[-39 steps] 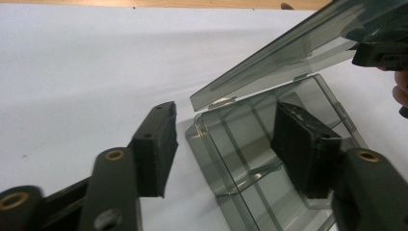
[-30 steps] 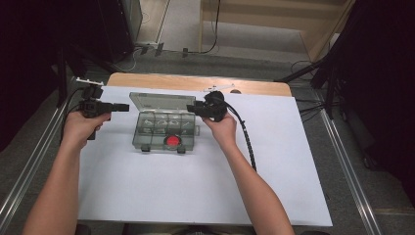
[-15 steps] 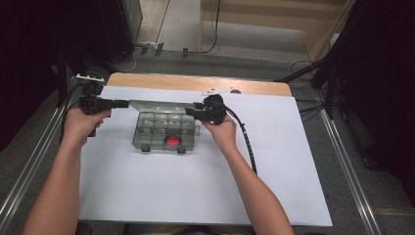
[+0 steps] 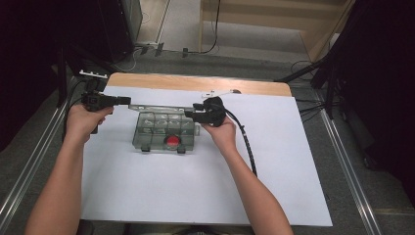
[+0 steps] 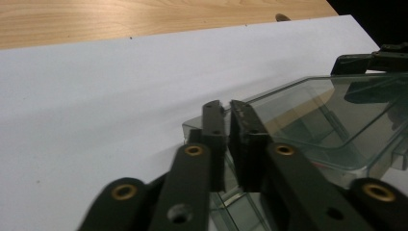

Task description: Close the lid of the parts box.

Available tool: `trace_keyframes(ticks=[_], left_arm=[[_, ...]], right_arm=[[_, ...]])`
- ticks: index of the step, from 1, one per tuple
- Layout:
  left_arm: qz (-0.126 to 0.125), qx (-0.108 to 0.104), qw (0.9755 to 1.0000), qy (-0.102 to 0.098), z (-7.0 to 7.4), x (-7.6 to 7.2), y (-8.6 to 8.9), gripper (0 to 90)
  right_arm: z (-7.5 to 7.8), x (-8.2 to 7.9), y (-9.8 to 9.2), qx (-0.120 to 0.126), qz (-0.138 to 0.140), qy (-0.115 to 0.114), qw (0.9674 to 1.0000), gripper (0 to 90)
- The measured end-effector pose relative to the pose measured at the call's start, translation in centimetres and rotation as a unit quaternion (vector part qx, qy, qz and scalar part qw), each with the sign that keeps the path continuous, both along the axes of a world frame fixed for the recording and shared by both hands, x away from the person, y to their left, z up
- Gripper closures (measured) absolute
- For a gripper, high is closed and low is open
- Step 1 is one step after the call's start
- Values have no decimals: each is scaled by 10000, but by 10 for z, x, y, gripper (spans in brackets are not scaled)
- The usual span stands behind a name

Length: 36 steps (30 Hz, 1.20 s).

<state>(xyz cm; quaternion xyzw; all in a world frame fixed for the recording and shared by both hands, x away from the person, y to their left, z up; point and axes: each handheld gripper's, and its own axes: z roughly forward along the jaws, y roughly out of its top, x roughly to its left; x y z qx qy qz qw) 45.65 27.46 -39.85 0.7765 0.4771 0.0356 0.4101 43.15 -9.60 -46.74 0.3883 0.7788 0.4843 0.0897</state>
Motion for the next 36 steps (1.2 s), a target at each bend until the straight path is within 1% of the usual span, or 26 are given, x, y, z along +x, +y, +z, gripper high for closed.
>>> trace_keyframes(ticks=[2,8,10,13,16,18,22,27,36], left_arm=[[-30,14,10000,11,0,1,-1,886],[-66,2,10000,-33,2,2,-5,883],[-116,16,9999,-54,2,2,-7,882],[-295,2,9995,-105,1,1,-12,881],[-381,48,9993,-22,-3,3,-16,881],[-387,82,9992,-6,-4,3,-17,880],[-416,75,9991,30,-5,3,-18,880],[-422,86,9990,83,-8,4,-19,880],[-422,112,9990,97,-8,4,-19,879]], right_arm=[[0,0,0,-7,19,-8,10000,483],[0,0,0,-53,32,-18,10000,474],[0,0,0,-47,37,-17,10000,474],[0,0,0,-59,34,-18,10000,473],[0,0,-1,-38,36,20,10000,455],[0,0,-2,-18,25,89,10000,437],[-1,1,-4,-25,27,231,9997,417],[-1,-1,-7,57,-9,307,9995,408],[2,-6,-10,34,42,389,9992,405]])
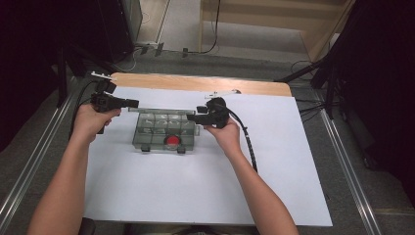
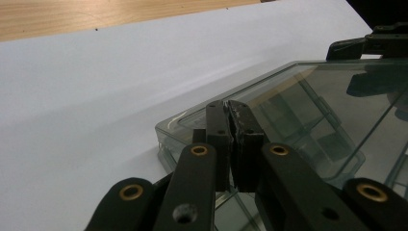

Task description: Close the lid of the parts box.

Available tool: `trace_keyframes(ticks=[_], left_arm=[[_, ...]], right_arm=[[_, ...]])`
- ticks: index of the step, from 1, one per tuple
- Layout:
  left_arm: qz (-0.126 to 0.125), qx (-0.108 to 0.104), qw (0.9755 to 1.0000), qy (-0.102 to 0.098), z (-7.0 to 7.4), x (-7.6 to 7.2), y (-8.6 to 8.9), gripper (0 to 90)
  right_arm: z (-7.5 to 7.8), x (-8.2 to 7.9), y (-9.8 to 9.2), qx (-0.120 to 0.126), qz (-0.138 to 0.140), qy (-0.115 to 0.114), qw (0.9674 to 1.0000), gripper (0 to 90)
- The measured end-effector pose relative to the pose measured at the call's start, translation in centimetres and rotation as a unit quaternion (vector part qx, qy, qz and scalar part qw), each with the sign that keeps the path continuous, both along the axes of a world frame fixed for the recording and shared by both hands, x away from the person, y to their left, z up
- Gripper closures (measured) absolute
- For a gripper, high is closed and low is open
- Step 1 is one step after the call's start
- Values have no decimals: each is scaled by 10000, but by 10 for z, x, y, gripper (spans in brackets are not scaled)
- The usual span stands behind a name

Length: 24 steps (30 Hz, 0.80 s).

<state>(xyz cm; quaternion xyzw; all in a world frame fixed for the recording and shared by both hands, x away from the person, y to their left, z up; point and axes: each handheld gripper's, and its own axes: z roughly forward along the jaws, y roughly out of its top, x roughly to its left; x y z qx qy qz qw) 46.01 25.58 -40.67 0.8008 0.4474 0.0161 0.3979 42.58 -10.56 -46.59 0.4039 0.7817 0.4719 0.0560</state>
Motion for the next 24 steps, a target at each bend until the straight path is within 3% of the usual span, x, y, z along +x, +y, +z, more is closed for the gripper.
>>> trace_keyframes(ticks=[13,17,24], left_arm=[[-23,15,10000,2,0,-1,-1,879],[-27,9,10000,7,0,-2,-1,879],[-43,-5,10000,-20,-1,-5,0,879]], right_arm=[[1,-10,-21,3,85,314,9995,547],[3,-10,-27,-115,42,485,9987,694],[11,-7,-35,-74,33,662,9978,838]])
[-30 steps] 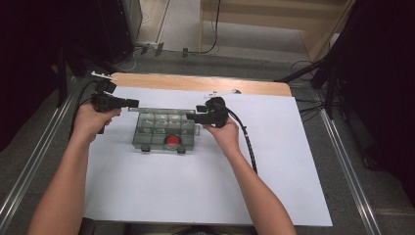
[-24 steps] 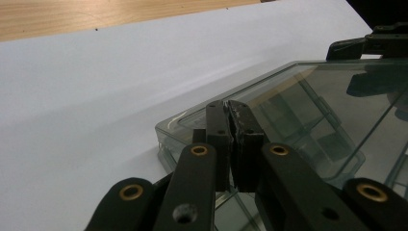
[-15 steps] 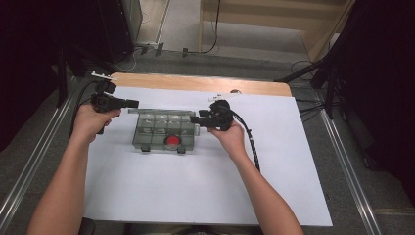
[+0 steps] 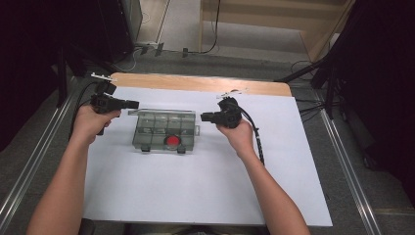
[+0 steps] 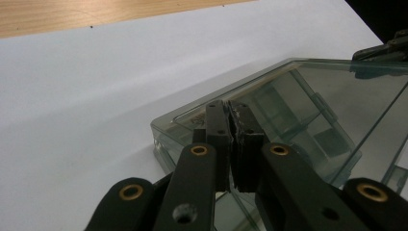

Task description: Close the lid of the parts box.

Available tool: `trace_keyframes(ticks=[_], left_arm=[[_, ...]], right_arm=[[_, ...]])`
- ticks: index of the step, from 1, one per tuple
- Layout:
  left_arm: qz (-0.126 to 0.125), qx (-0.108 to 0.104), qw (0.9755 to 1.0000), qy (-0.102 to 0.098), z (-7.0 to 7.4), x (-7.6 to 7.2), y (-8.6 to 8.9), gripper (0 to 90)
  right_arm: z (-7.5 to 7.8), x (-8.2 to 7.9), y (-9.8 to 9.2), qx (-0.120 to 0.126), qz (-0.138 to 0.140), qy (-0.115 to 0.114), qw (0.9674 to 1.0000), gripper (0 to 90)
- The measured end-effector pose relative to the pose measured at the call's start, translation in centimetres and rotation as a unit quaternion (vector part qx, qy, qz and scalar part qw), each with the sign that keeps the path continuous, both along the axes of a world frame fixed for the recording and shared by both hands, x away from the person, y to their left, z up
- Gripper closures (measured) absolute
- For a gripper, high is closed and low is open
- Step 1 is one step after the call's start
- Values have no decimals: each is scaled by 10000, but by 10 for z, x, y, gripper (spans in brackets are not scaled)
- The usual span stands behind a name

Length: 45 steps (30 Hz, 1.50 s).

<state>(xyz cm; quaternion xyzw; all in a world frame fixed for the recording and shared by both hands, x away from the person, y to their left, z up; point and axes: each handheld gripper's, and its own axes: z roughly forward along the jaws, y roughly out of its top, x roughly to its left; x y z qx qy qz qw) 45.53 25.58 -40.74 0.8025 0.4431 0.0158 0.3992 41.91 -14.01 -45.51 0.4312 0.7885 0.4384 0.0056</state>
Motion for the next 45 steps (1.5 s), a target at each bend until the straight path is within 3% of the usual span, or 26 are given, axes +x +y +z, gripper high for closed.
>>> trace_keyframes(ticks=[3,20,22,27,45], left_arm=[[-7,0,10000,-16,0,-2,0,878],[-31,-105,9999,8,-2,-15,5,878],[-53,-114,9999,27,-2,-16,5,878],[-49,-81,10000,-10,-2,-21,5,877],[-84,-29,9999,-67,-3,-30,4,876]], right_arm=[[7,2,1,-77,47,-69,9999,899],[42,10,12,122,184,4,9998,898],[44,11,14,182,244,89,9995,898],[44,8,23,51,452,233,9987,900],[42,-10,35,-30,779,274,9966,900]])
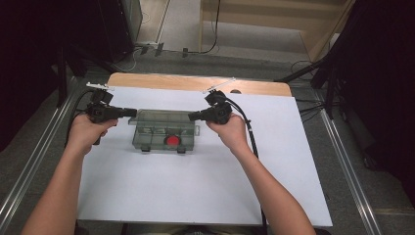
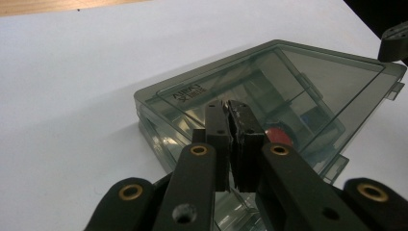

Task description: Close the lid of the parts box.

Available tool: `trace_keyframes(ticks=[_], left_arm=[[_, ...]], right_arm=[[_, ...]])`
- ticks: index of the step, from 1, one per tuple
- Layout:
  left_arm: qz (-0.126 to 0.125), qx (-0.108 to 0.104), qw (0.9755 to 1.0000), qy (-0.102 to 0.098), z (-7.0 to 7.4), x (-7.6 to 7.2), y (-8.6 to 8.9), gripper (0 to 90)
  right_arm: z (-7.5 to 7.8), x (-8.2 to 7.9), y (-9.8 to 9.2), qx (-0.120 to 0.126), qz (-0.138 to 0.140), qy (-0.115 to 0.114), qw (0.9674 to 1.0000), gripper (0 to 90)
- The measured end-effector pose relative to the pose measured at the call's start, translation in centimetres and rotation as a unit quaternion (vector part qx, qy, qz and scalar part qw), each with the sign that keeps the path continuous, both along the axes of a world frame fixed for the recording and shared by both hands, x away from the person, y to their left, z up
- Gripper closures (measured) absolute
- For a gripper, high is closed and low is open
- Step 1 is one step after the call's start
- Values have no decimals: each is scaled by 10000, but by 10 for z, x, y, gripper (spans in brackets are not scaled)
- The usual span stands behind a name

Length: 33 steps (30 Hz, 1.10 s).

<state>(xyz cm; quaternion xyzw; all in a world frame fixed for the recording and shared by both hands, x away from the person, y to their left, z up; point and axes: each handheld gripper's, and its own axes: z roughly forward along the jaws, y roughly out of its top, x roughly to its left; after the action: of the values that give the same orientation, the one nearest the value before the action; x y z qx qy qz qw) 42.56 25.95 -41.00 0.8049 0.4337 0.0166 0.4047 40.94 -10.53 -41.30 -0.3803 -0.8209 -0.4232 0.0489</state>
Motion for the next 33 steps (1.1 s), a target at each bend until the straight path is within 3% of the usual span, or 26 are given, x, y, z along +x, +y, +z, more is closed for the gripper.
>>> trace_keyframes(ticks=[15,33], left_arm=[[-55,26,10000,27,-5,-7,0,875],[-168,102,9998,-97,-11,-24,-3,874]], right_arm=[[-8,-13,0,-61,147,-10,9999,900],[-15,-23,3,-103,270,-27,9996,900]])
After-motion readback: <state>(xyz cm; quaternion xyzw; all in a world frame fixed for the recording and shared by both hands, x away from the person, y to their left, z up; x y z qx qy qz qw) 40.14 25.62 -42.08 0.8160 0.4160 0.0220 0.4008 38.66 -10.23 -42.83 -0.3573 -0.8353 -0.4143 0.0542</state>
